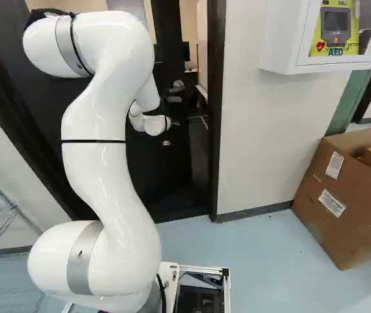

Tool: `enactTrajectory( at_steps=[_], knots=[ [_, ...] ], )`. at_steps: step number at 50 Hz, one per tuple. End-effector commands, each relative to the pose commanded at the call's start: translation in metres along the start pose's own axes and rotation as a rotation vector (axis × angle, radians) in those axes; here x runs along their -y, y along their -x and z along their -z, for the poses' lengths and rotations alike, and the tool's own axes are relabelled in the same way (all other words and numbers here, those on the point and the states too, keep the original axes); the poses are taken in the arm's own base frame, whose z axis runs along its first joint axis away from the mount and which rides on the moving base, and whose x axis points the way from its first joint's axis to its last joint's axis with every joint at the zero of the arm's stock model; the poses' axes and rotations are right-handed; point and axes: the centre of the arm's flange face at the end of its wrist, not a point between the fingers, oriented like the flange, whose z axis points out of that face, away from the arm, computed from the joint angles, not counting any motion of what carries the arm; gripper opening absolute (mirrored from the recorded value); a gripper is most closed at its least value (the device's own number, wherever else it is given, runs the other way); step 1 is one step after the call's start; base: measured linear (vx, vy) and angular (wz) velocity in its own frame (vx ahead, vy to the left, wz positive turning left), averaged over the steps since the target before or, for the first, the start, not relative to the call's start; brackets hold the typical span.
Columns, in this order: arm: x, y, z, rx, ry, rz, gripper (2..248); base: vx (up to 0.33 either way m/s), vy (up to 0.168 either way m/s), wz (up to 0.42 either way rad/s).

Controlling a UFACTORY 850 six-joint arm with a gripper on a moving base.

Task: Open the door and move inside

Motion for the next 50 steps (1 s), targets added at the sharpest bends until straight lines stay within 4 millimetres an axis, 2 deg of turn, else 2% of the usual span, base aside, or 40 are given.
enactTrajectory(
  at_steps=[50],
  knots=[
    [-0.004, 0.021, 0.098, 0.061, -0.039, 0.045, 247, 0.000, 0.000, 0.000]
  ],
)
